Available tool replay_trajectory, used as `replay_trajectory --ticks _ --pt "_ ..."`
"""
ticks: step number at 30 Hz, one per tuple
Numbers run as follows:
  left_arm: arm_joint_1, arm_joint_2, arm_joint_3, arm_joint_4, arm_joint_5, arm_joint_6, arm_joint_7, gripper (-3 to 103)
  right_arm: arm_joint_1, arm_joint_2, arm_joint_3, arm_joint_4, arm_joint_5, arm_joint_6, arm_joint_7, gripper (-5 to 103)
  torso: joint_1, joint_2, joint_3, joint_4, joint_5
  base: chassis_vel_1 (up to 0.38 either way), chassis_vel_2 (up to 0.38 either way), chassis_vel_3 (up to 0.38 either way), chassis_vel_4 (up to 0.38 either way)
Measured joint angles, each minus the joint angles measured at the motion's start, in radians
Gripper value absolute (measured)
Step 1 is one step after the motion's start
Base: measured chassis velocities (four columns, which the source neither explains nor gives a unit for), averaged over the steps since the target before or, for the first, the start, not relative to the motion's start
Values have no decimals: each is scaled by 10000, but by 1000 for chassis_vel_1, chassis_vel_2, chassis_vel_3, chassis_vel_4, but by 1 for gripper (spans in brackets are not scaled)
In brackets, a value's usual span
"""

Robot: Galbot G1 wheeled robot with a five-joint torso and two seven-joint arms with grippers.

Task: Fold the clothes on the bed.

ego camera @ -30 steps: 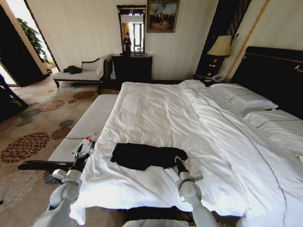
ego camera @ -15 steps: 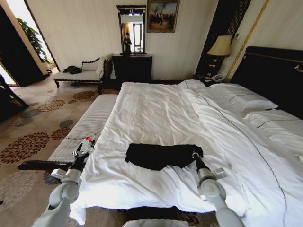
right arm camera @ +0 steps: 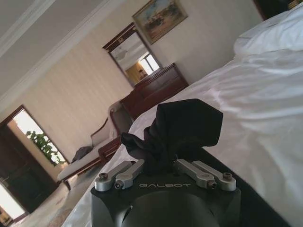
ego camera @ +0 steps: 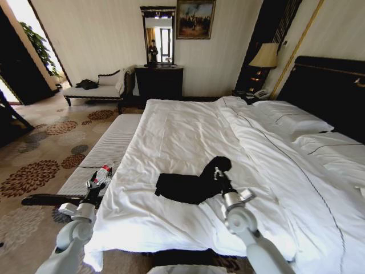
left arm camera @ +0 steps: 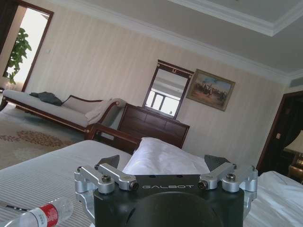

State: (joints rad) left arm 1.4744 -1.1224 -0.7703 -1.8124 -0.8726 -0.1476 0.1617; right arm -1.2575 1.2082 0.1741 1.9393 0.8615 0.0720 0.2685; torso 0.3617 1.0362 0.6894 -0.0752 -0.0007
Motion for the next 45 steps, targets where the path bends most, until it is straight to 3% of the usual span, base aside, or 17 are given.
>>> replay_trajectory --ticks 2,7,27,31,32,36,38,40,41,45 --pt "31 1 -46 99 1 0 -3 100 444 304 -957 -760 -718 230 -338 8 0 0 0 -4 -1 0 0 0 0" --pt "-2 7 -80 233 2 -2 -9 100 1170 725 -1695 -1704 -892 527 -666 8 0 0 0 -3 0 0 0 0 0" --pt "-69 -104 21 269 35 -4 -17 100 1016 1080 -2574 -2240 -1572 702 -803 6 -2 -2 -1 -5 1 0 0 0 0" --pt "-9 -122 6 216 45 -7 -15 100 1034 1146 -2685 -2265 -1860 845 -749 15 -2 -1 -1 -3 1 0 0 0 0" --pt "39 -122 -33 191 45 -21 -8 100 1059 1165 -2762 -2231 -2006 1031 -795 27 -1 -2 -1 -3 1 0 0 0 0" --pt "85 -122 -78 188 44 -37 6 100 1087 1160 -2917 -1996 -2354 1615 -1180 37 -1 -1 -1 -3 1 0 0 0 0" --pt "97 -132 -82 189 44 -37 11 100 1102 1146 -2946 -1846 -2489 1893 -1416 48 -2 -2 -1 -2 1 0 0 0 0" --pt "100 -138 -82 190 45 -37 14 100 1109 1132 -2946 -1778 -2501 1990 -1509 48 -2 -1 -1 -3 1 0 0 0 0" --pt "104 -153 -82 198 46 -36 16 100 1115 1096 -2945 -1657 -2501 2135 -1669 59 -2 -1 -1 -3 1 0 0 0 0" --pt "104 -176 -69 252 64 -34 18 100 1118 1012 -2904 -1510 -2582 2290 -1878 65 -1 -1 -1 -3 1 0 0 0 0"
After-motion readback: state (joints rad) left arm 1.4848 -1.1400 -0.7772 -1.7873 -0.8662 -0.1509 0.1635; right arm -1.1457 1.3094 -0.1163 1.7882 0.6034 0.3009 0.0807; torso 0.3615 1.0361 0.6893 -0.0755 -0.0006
